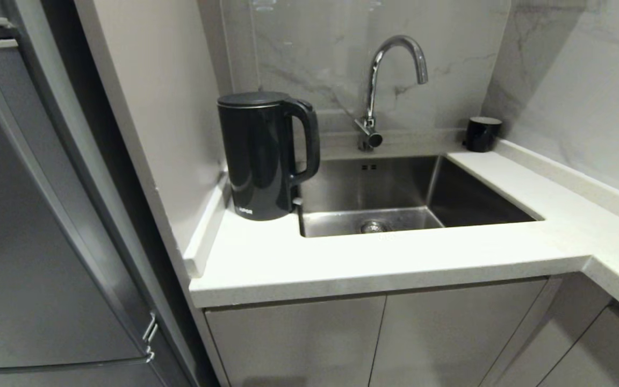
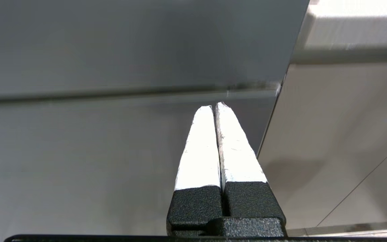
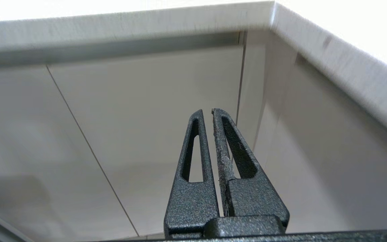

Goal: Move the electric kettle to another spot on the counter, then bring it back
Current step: Grab the kettle

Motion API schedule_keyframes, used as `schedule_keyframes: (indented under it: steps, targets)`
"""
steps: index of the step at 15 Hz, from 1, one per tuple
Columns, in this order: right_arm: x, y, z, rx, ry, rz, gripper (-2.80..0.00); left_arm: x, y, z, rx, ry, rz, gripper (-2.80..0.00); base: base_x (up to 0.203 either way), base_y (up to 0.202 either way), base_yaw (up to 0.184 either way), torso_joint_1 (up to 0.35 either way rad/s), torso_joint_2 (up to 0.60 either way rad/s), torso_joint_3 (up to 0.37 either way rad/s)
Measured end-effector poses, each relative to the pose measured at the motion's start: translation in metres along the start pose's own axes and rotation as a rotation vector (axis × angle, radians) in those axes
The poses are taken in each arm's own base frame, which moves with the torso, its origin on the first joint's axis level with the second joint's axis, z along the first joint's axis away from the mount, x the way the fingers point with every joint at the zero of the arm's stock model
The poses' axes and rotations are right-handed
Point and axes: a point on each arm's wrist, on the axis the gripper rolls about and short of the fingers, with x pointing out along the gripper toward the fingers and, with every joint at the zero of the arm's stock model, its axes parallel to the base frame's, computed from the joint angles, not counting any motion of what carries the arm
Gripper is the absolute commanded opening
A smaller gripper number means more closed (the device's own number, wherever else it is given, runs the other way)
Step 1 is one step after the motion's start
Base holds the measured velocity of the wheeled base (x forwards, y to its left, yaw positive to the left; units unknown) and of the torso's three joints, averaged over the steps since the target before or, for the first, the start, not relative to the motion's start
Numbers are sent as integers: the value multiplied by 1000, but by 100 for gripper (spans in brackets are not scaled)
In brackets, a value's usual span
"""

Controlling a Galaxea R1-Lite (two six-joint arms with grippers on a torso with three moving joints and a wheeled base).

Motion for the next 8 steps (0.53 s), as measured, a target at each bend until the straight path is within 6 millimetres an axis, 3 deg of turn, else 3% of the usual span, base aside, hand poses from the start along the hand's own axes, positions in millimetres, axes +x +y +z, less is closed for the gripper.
schedule_keyframes:
  steps: [8]
  targets:
    - [0, 0, 0, 0, 1, 0, -280, 0, 0, 0, 0, 0, 0, -280, 0, 0, 0, 137, -514, -385]
